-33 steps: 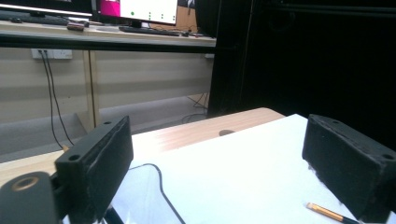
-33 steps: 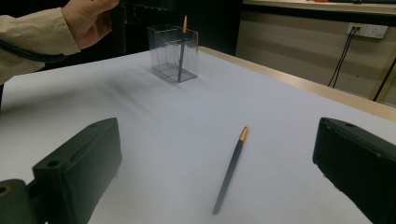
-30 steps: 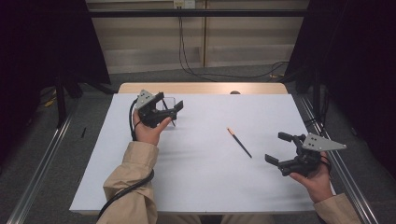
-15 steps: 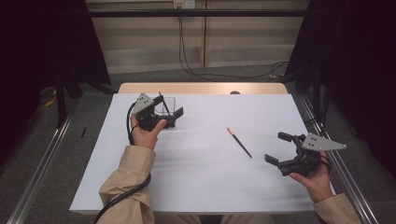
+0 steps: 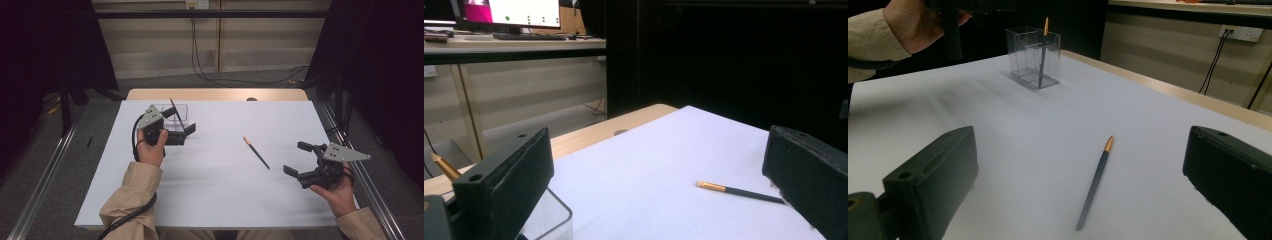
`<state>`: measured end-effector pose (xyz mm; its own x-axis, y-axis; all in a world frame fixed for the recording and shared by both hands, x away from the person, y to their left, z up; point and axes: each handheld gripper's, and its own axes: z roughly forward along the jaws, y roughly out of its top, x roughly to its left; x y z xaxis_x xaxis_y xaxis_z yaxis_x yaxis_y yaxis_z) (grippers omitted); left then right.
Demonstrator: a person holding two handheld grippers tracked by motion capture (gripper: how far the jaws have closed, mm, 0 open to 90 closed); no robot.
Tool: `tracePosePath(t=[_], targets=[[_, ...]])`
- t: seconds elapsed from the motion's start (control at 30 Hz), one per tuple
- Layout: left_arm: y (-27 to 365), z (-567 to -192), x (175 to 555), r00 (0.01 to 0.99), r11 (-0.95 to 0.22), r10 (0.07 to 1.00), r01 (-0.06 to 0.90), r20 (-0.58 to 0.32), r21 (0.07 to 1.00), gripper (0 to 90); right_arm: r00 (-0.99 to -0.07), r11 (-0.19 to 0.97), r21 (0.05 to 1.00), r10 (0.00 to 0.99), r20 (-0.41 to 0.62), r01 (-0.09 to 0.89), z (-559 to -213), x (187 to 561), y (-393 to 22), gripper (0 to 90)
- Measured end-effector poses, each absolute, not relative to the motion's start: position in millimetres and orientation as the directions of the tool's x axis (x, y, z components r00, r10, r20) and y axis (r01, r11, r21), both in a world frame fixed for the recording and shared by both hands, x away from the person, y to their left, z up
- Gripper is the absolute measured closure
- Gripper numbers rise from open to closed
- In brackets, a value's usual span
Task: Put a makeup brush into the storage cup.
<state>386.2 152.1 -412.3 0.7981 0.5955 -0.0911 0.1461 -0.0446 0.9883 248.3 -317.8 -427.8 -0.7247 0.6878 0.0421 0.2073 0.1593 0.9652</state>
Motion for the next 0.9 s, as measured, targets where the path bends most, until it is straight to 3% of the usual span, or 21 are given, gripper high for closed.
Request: tracePosePath(t=[0.9], targets=[[175,-415,357,0.846,-0.058,0.528,0.124,-0.075,0.991,0.0,-0.724,0.158,0.965,0.689,0.045,0.210,-429,249,-317,0.7]])
